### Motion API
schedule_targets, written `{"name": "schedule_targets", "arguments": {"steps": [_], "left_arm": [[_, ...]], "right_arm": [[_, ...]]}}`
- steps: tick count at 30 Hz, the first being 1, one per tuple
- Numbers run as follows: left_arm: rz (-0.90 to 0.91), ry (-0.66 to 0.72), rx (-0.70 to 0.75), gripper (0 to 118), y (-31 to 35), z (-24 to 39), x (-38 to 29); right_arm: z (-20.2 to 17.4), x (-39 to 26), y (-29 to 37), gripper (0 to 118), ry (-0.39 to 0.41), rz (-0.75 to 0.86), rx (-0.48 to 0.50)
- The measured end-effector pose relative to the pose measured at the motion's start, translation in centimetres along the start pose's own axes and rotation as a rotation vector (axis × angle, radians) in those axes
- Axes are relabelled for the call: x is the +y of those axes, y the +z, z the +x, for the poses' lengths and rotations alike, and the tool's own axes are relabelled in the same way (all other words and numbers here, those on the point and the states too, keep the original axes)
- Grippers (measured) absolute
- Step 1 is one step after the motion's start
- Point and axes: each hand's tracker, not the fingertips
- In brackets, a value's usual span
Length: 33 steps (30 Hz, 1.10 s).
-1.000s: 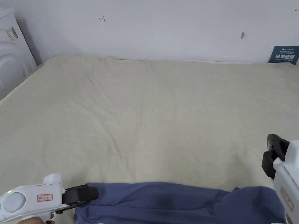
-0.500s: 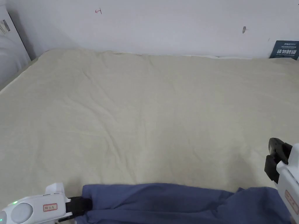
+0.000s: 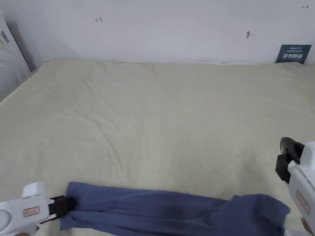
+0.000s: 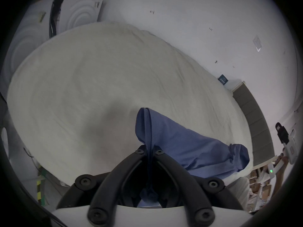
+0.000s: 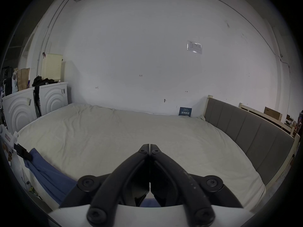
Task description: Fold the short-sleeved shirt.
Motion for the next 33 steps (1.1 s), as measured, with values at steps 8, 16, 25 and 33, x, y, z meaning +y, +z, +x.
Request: {"name": "schedule_targets", "arguments": {"steps": [8, 16, 25, 33], "left_arm": [[0.013, -0.015, 0.068, 6, 3.3, 2.2, 0.1], [-0.085, -0.143, -0.076, 6, 1.7, 13.7, -0.6], [-0.241, -0.216, -0.164, 6, -6.1, 22.8, -3.8], [-0.327, -0.231, -0.108, 71, -10.9, 25.8, -6.9]], "right_arm": [[1.4, -0.2, 1.1, 2, -0.013, 0.02, 0.013], [2.9, -0.4, 2.2, 2, -0.038, 0.034, 0.004], [4.9, -1.1, 3.6, 2, -0.052, 0.031, -0.027], [6.2, -1.6, 4.0, 2, -0.055, 0.021, -0.053]]}}
